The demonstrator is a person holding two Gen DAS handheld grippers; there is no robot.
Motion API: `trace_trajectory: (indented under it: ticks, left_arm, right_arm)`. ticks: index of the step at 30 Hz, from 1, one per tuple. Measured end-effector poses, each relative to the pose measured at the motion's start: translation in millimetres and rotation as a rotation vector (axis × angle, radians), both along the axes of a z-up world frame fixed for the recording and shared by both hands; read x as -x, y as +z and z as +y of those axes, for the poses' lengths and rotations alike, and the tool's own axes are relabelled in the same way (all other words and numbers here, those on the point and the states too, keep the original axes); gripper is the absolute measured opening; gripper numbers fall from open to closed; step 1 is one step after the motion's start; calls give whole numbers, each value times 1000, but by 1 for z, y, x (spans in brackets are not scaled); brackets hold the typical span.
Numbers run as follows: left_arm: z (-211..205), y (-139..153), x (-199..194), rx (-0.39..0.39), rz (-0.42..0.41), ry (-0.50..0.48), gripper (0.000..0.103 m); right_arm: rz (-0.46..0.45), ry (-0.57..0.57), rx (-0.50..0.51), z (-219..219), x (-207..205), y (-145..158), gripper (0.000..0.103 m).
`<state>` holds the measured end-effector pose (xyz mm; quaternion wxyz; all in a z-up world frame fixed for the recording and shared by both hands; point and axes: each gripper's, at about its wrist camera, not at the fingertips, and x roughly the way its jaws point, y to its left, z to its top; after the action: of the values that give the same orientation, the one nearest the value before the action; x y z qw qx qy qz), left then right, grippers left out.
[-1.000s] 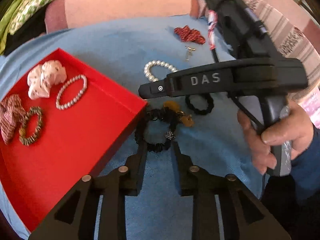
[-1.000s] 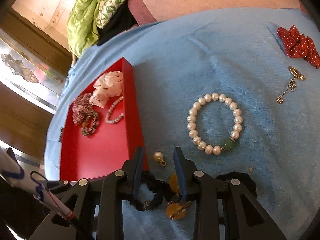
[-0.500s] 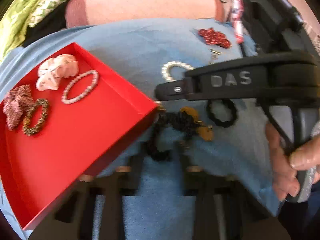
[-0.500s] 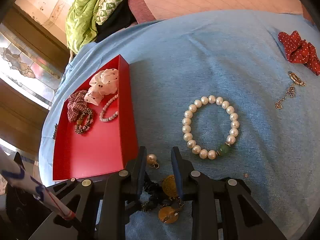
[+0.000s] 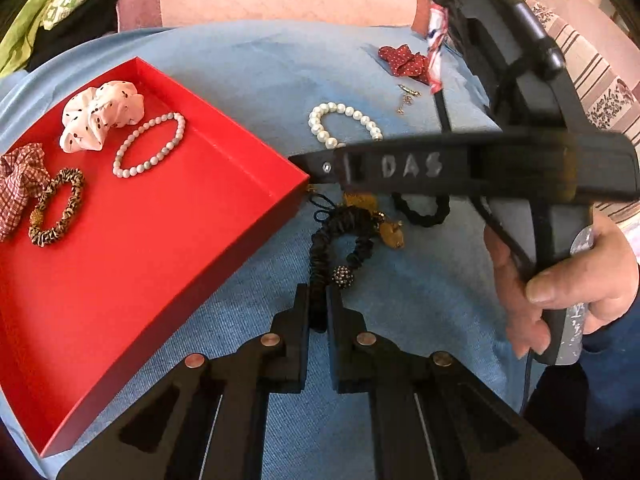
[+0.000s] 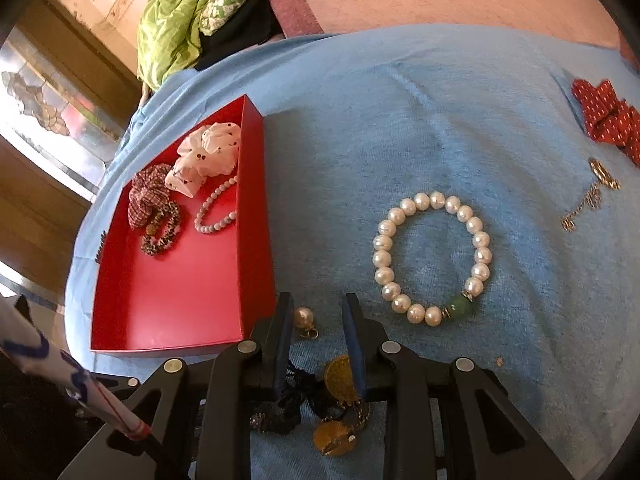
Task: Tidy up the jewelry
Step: 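Grasp a black hair tie with the left tool while the right tool grasps a small pearl pendant, then carry the black hair tie and pearl pendant over the red tray with both tools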
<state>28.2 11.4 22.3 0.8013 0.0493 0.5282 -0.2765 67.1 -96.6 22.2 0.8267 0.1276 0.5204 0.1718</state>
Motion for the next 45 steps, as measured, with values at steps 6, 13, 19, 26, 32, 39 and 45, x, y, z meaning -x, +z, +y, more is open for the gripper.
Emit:
trace_trajectory:
  ticks: [6,13,19,26,32,39,45]
  left_arm:
    - [-3,0,0,5,0,2,7]
    - [-1,8,4,37,-19,0,7]
    - [-2,26,8,101,-71,-23,7]
    - [5,49,10,167,-129,-14,7]
    - [20,68,8,197,-174,27,8]
    - [61,81,-4,214,-205,129,8]
    - [93,77,-14,207,-193,213,8]
  right_arm:
    - [-30,22,111,6,5,7,12]
    - [-47,-33,-53,-22,12,24,12]
    - [-78,-51,-83,-26,18,36,12]
    - [-108,-68,-111,-30,20,46,12]
    - [-132,-79,-135,-29,22,53,12]
    - [-165,-59,-163,-15,23,60,12]
    - [-175,-20,-198,10,20,63,12]
